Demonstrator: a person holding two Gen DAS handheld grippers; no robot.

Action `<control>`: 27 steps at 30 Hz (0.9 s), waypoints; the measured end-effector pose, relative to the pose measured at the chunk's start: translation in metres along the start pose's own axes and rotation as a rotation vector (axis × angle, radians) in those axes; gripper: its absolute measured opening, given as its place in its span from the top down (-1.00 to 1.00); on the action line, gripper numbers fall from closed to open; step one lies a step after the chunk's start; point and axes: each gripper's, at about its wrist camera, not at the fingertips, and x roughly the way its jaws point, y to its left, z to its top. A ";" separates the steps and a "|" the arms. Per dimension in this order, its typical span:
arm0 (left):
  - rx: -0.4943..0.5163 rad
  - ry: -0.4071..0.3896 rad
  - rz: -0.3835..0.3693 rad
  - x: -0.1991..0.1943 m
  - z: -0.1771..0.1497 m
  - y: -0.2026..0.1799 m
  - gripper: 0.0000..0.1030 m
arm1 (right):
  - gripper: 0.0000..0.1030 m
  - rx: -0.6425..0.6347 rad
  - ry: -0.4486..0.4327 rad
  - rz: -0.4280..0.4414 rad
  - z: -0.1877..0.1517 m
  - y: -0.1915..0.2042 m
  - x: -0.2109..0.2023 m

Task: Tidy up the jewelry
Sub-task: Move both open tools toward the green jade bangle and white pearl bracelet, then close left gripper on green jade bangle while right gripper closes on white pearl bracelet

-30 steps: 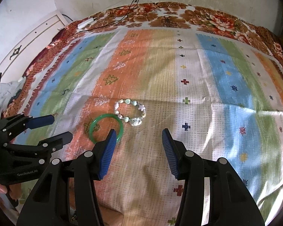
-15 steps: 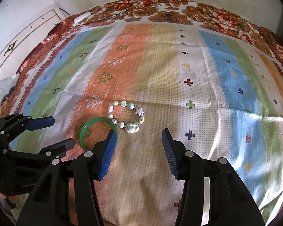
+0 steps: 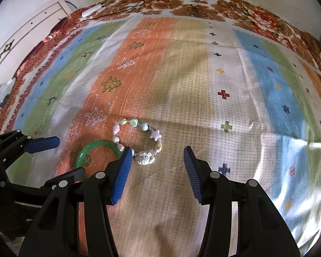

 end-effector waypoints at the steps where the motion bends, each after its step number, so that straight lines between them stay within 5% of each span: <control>1: 0.002 0.001 0.001 0.001 0.001 -0.001 -0.25 | 0.03 0.004 0.004 0.000 0.001 -0.001 0.003; 11: 0.017 0.018 0.018 0.017 0.006 0.001 -0.25 | 0.03 0.017 0.038 0.023 0.008 -0.003 0.024; 21: 0.027 0.014 0.042 0.023 0.006 0.005 0.12 | 0.05 -0.013 0.042 -0.008 0.008 0.001 0.035; 25: 0.030 0.012 0.043 0.023 0.006 0.006 0.34 | 0.42 -0.022 0.055 -0.019 0.007 -0.001 0.036; 27: 0.039 0.012 0.051 0.023 0.005 0.005 0.72 | 0.71 -0.018 0.060 -0.018 0.007 -0.004 0.035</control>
